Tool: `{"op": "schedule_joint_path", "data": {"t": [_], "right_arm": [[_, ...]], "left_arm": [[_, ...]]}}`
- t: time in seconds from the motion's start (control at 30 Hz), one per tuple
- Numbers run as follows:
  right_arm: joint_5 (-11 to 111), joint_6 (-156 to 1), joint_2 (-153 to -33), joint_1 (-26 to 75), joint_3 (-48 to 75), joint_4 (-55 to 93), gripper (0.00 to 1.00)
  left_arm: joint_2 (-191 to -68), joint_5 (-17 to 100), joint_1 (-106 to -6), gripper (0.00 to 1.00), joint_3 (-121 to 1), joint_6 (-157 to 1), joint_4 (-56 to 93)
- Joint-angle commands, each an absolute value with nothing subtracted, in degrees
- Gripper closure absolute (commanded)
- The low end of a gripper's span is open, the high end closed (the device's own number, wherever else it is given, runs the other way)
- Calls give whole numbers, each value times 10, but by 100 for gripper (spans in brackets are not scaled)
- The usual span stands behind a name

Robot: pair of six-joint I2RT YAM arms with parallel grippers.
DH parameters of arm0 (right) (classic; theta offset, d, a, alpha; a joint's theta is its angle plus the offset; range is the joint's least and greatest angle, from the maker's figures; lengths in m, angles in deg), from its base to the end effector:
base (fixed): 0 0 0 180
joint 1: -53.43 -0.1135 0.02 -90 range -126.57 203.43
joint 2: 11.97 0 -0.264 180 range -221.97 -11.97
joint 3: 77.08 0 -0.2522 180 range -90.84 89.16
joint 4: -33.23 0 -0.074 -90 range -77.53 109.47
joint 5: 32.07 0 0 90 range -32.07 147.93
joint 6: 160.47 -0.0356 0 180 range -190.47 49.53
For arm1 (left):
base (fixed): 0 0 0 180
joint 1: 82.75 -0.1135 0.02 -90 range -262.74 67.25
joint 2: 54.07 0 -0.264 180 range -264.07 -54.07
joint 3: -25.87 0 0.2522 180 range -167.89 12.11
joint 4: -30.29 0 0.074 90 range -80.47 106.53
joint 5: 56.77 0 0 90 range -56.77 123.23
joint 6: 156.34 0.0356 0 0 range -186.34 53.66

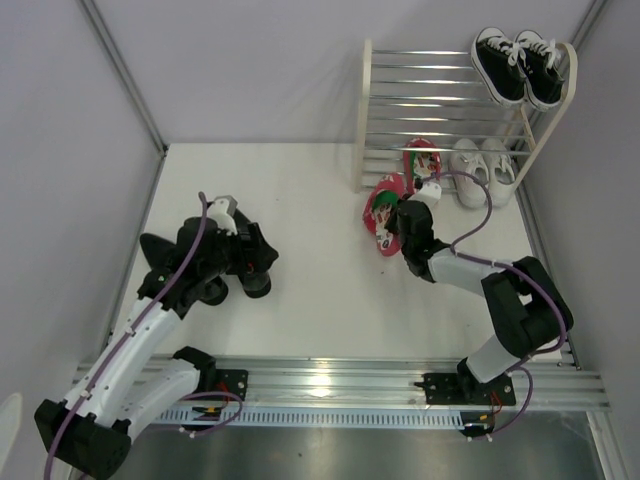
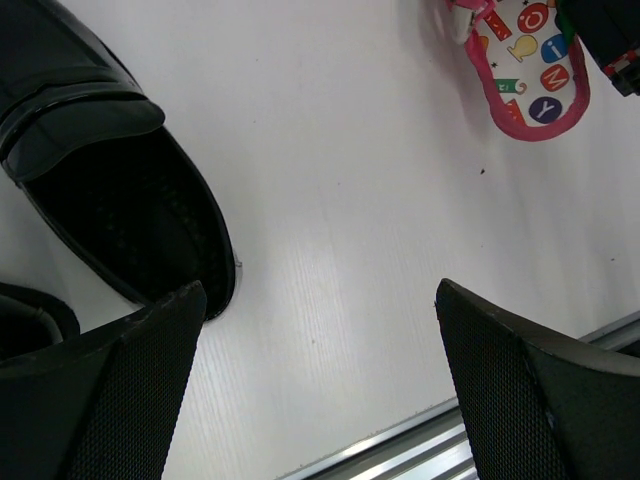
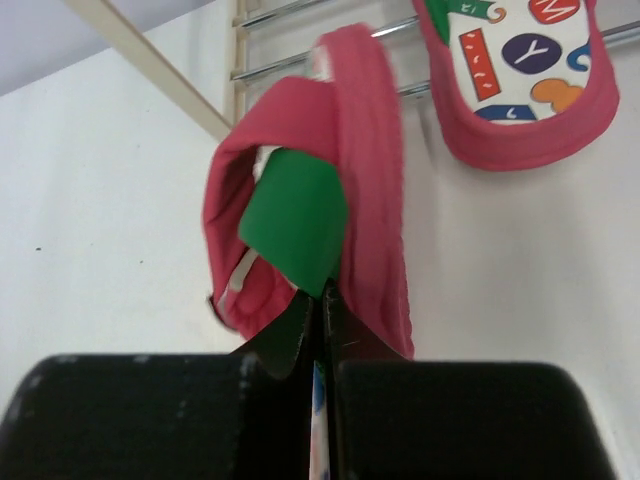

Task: Place and organize the shoes onto the shoe shelf

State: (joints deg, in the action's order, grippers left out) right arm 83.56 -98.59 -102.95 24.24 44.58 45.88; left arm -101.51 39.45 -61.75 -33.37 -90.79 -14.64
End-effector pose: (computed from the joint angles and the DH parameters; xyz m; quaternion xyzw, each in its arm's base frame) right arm 0.3014 0.1507 0.2052 0.1198 0.7999 0.1088 0.5780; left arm 0.1666 -0.0681 0.2997 -0.0006 0.8784 -0.2277 0.4201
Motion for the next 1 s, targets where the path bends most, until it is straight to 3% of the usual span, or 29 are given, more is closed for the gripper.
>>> {"op": "schedule_joint_path", "data": {"t": [0.0,0.53,0.97], "right_arm": [[790,-968,-1008,264,433,524,100],[666,-982,-1064,318,340,580,100],[691,-945,-1078,322,324,608,100]], "left_arm": [[-1031,423,-615,1,-341,-917,-95],[-1079,392,-577,1,-361,-926,-91],[-1090,388,-577,1,-365,-921,-94]]}}
